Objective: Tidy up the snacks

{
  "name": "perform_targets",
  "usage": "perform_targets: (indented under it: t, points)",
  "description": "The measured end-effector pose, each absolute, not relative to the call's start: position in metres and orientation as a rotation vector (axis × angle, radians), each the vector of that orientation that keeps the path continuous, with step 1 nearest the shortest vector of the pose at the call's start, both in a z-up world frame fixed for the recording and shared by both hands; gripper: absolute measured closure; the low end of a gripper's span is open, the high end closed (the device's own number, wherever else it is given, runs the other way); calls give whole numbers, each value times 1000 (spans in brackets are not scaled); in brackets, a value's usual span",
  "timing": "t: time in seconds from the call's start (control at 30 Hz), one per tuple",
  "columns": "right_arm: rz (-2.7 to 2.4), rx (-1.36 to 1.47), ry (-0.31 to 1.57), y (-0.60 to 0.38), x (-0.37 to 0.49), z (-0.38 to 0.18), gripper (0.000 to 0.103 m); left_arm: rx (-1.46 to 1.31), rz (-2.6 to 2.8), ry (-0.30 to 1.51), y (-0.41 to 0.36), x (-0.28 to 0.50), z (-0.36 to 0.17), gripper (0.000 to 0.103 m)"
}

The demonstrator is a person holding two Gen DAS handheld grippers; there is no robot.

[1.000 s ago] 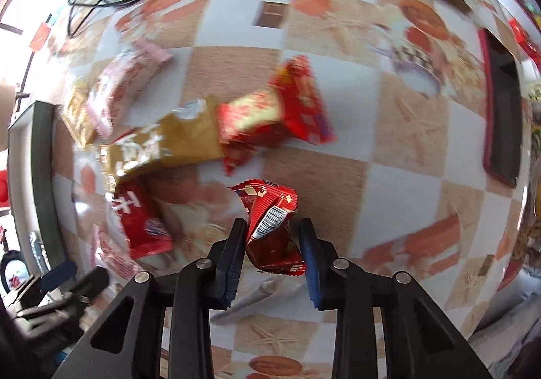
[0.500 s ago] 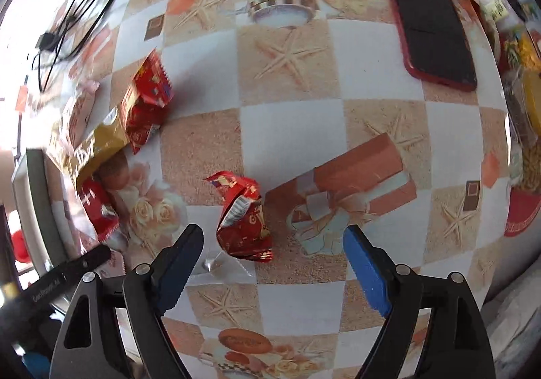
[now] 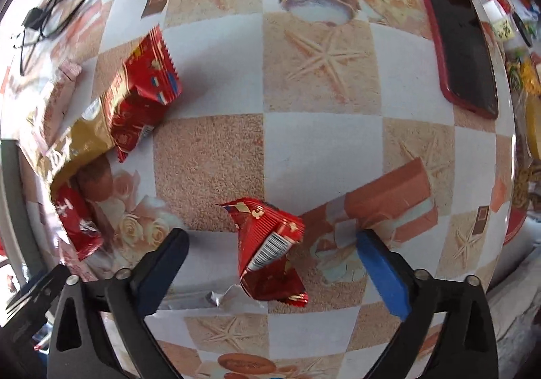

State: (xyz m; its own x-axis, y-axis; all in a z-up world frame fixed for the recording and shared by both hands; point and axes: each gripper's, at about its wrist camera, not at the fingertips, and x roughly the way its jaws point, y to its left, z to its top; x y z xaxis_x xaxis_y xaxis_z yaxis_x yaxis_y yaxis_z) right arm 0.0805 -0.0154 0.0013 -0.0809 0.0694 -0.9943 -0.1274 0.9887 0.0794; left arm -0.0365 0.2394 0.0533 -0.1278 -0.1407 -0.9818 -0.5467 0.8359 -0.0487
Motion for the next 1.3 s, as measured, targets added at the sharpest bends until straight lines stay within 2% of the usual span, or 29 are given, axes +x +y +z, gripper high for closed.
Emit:
perform_targets:
  t: [0.2, 0.37, 0.43, 0.5, 0.53, 0.6, 0.67, 0.73, 1.07, 1.3]
  points:
    - [166, -36, 1652, -6, 80, 3, 0, -581, 376, 1730, 227, -31, 33, 11]
    - [168, -34, 1650, -4, 88, -13, 0, -449, 362, 1748, 202, -34, 25, 14]
    - [171, -26, 1648, -9, 89, -19, 0, -408, 335, 1729, 199, -28, 32, 23]
    - [163, -16, 1638, -15, 88, -16, 4, -351, 293, 1708, 194, -13, 48, 44]
    - [154, -13, 1627, -18, 87, -13, 10, -316, 264, 1697, 198, -9, 62, 56]
    - [154, -14, 1605, -25, 87, -4, 24, -258, 213, 1691, 196, -1, 68, 58]
    - [163, -17, 1582, -30, 86, 3, 56, -222, 173, 1683, 192, 6, 70, 58]
    - [167, -3, 1581, -37, 85, 6, 72, -154, 121, 1677, 176, 9, 73, 59]
    - [178, 13, 1609, -60, 30, 1, 72, 62, -45, 1661, 142, -52, 70, 58]
    - [162, 51, 1650, -71, -30, -4, 72, 111, -69, 1641, 135, -75, 75, 50]
